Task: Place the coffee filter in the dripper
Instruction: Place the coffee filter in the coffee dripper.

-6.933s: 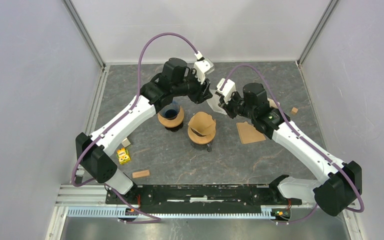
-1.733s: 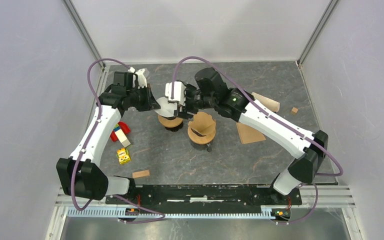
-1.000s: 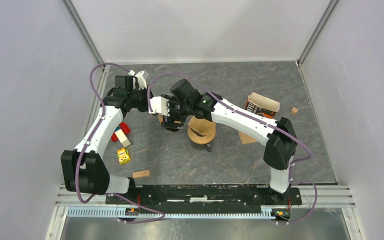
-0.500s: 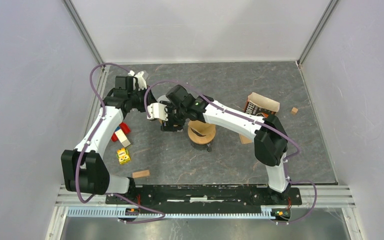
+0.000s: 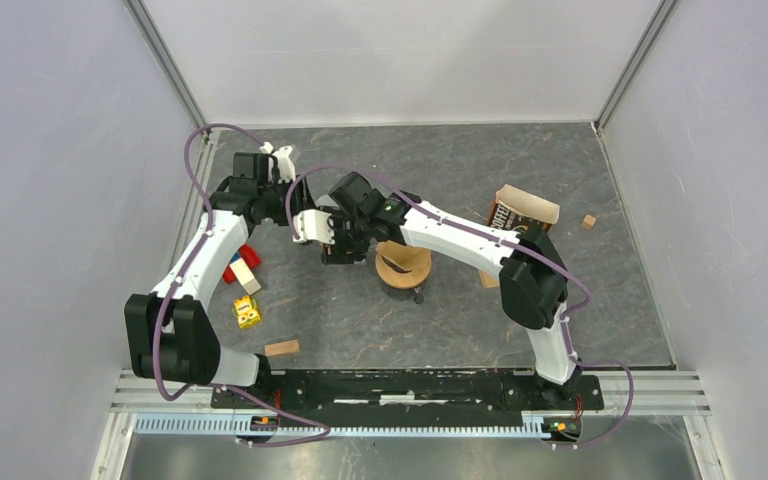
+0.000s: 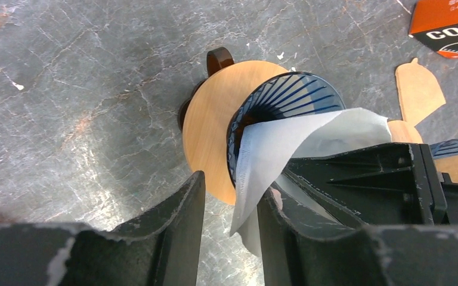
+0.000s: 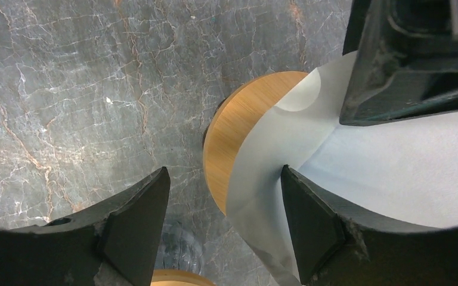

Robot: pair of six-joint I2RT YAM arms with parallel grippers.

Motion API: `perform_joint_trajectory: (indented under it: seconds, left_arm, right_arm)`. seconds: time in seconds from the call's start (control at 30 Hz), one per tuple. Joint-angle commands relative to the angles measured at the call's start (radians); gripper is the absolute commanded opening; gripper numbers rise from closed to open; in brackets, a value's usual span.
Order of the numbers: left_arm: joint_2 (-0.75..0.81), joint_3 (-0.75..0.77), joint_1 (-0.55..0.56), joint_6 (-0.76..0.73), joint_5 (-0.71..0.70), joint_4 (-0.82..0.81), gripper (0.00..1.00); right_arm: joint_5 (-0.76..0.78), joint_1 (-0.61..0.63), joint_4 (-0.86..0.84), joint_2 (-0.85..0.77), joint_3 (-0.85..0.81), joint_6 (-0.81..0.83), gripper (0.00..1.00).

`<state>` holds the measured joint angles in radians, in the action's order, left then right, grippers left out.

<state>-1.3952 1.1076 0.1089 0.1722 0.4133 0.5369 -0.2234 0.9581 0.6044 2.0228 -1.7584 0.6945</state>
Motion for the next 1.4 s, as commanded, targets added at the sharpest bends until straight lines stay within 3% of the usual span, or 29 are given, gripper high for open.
perform_joint_trajectory:
  seconds: [0.0, 0.97, 1.37]
  left_arm:
    - [0.007, 0.035, -0.003, -0.078, -0.029, -0.012, 0.45]
    - [-0.073, 0.07, 0.005, -0.117, 0.02, -0.046, 0.5]
    - [-0.063, 0.123, 0.009, -0.15, 0.028, -0.052, 0.6]
  right_arm:
    - [0.007, -0.002, 0.008, 0.021, -0.051, 0.016, 0.75]
    - [0.017, -0.024, 0.053, 0.074, -0.066, 0.047, 0.74]
    - [-0.005, -0.027, 0.077, 0.047, -0.13, 0.043, 0.78]
